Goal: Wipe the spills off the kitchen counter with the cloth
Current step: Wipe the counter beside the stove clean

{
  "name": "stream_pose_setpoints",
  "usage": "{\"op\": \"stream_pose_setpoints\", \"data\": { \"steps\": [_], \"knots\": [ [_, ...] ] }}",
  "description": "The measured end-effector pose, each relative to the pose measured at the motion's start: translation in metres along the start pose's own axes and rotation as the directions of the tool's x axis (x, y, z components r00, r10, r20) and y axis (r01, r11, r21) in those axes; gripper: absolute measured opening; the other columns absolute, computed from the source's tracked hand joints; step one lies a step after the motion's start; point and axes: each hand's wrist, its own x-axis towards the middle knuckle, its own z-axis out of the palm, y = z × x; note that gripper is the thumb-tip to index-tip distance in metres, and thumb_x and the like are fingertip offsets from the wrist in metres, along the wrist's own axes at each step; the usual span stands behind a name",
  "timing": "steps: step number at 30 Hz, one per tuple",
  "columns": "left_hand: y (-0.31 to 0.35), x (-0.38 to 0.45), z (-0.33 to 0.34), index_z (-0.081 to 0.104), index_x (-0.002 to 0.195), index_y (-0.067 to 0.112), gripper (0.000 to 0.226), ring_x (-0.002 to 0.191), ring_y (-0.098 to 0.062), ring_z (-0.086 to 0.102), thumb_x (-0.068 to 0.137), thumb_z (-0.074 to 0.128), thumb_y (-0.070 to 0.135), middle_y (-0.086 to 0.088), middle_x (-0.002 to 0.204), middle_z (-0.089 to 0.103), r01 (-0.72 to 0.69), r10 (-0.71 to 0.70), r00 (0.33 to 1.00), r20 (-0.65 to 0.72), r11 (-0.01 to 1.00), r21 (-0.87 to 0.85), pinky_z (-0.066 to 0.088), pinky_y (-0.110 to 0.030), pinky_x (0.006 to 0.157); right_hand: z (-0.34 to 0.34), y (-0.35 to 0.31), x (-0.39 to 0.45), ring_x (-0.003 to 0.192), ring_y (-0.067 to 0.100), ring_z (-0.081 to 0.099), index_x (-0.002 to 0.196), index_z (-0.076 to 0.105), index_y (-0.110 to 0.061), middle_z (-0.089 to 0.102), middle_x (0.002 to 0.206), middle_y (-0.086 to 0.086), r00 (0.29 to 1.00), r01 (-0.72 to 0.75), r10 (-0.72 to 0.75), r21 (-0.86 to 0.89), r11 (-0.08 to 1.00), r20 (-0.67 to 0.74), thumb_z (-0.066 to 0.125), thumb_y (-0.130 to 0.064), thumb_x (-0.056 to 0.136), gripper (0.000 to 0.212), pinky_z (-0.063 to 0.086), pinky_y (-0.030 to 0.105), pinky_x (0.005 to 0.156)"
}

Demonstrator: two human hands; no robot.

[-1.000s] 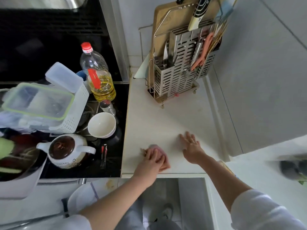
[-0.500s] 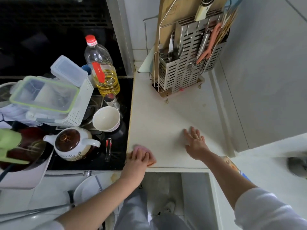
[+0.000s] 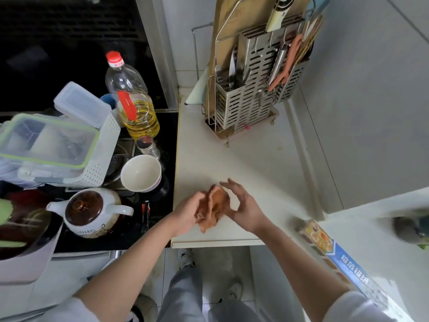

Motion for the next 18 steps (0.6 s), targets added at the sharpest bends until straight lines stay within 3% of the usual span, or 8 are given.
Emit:
{"op": "stream_pose_setpoints", "data": {
  "steps": [2,4,8,11,12,14,16,18],
  "knots": [
    [0.002,-0.002,-0.004,0.058,0.077,0.016,0.044,0.059,-0.014,0.049,0.1,0.041,0.049,-0.005,0.064,0.049,0.023,-0.024,0.996,0.09,1.0,0.012,0.04,-0.03,0.064,-0.002,-0.012,0.007,0.094,0.01,0.068,0.108,0.063,-0.021,0.072,0.106,-0.001,0.986,-0.165,0.152,0.282,0.945,0.066,0.069,-0.015,0.088,0.022,0.049,0.026,0.084],
    [-0.001,0.0,-0.009,0.061,0.075,0.017,0.037,0.064,-0.016,0.05,0.084,0.065,0.053,-0.003,0.065,0.051,-0.031,0.021,0.999,0.048,0.976,0.215,0.041,-0.034,0.066,-0.006,-0.014,0.012,0.066,0.012,0.062,0.096,0.061,-0.015,0.067,0.079,0.001,0.97,-0.241,0.222,0.33,0.913,0.095,0.067,-0.005,0.086,0.015,0.045,0.029,0.066],
    [0.005,0.005,-0.017,0.065,0.096,0.011,0.011,0.069,-0.019,0.049,0.094,0.06,0.021,-0.004,0.066,0.05,-0.023,0.036,0.997,-0.069,0.983,0.183,0.043,-0.034,0.07,-0.011,-0.017,0.019,0.066,0.024,0.062,0.103,0.064,-0.014,0.065,0.082,0.004,0.96,-0.28,0.252,0.429,0.859,0.122,0.069,-0.017,0.09,0.014,0.048,0.032,0.055],
    [0.026,0.013,-0.029,0.063,0.109,0.013,0.017,0.084,-0.018,0.056,0.095,0.06,0.024,-0.005,0.087,0.059,-0.047,0.092,0.986,-0.14,0.955,0.294,0.045,-0.032,0.082,-0.014,-0.019,0.032,0.07,0.021,0.067,0.115,0.064,-0.018,0.07,0.098,0.002,0.957,-0.283,0.276,0.463,0.84,0.085,0.068,-0.021,0.093,0.023,0.053,0.033,0.055],
    [0.032,0.017,-0.034,0.061,0.114,0.016,0.025,0.092,-0.016,0.06,0.092,0.065,0.026,-0.001,0.099,0.063,-0.047,0.171,0.954,-0.246,0.897,0.44,0.046,-0.03,0.084,-0.016,-0.017,0.037,0.077,0.018,0.068,0.119,0.064,-0.02,0.07,0.107,0.001,0.958,-0.278,0.285,0.397,0.875,0.043,0.068,-0.023,0.092,0.027,0.055,0.033,0.063],
    [0.04,0.02,-0.038,0.058,0.119,0.019,0.034,0.103,-0.016,0.06,0.087,0.069,0.024,0.001,0.113,0.062,0.004,0.454,0.779,-0.433,0.687,0.727,0.047,-0.029,0.084,-0.022,-0.001,0.048,0.098,0.016,0.067,0.121,0.064,-0.023,0.067,0.12,0.001,0.954,-0.257,0.273,0.133,0.957,-0.122,0.067,-0.027,0.092,0.03,0.054,0.031,0.084],
    [0.041,0.021,-0.029,0.062,0.112,0.022,0.026,0.103,-0.018,0.059,0.087,0.067,0.024,0.002,0.111,0.062,-0.017,0.678,0.674,-0.293,0.41,0.912,0.048,-0.03,0.077,-0.033,0.02,0.056,0.116,0.022,0.06,0.124,0.063,-0.021,0.064,0.127,0.005,0.944,-0.267,0.225,-0.158,0.951,-0.243,0.063,-0.029,0.092,0.033,0.046,0.032,0.098],
    [0.028,0.028,-0.007,0.065,0.111,0.027,0.021,0.101,-0.016,0.059,0.09,0.062,0.028,0.005,0.112,0.062,-0.08,0.673,0.736,-0.068,0.186,0.979,0.048,-0.027,0.073,-0.045,0.038,0.062,0.133,0.028,0.045,0.13,0.059,-0.022,0.055,0.139,0.009,0.924,-0.353,0.268,-0.342,0.871,-0.271,0.058,-0.032,0.093,0.039,0.037,0.036,0.109]
  ]
}}
